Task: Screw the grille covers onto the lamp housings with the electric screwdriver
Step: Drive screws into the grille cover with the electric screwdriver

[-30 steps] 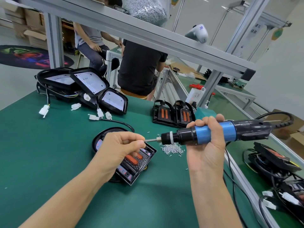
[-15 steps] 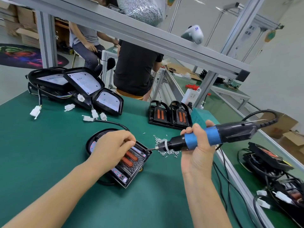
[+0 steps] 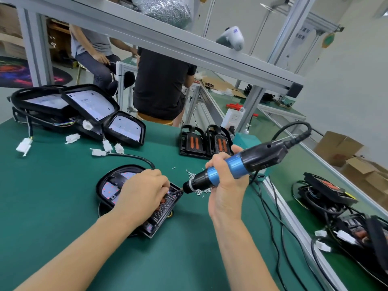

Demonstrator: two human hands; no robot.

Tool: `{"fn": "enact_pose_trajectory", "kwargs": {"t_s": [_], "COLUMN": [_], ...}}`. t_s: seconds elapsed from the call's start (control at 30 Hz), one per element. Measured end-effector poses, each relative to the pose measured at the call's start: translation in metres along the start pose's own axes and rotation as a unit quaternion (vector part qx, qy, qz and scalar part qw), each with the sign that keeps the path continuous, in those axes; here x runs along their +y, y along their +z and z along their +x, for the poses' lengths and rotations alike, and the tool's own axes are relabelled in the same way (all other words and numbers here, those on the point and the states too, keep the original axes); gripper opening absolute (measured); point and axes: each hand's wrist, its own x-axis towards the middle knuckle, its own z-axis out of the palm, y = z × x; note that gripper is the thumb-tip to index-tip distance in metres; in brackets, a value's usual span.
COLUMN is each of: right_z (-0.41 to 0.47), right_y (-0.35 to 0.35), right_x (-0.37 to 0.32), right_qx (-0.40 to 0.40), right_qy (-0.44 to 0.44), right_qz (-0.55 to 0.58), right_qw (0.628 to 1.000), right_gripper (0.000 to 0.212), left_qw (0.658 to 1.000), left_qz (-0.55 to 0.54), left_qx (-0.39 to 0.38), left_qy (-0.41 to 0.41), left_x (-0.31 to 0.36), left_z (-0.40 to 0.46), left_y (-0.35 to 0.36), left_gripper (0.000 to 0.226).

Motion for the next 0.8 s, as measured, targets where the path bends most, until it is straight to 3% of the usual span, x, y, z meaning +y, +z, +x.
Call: {"fn": "enact_pose_trajectory", "kwargs": {"t_s": [0.57,0.8], "right_z": [-0.002,-0.006], "right_y": [0.007,0.004], "right_x": [0.001,0.000], "right_qx": [-0.004,0.018], "right_qy": [0.006,0.020], "right_qz": [-0.026,-0.010], "right_qw": [1.000,1.000], "right_gripper": [0.024,0.025], "left_qw": [0.999,0.998], "left_qz": [0.032,-0.052], "left_qx": [-0.014,-0.028], "left_qy": [-0.007,-0.021], "left_x": [-0.006,-0.026], "left_z": [0.002,0.009], "left_y": [0.004,0.020], "left_gripper": [0.007,0.035]}}
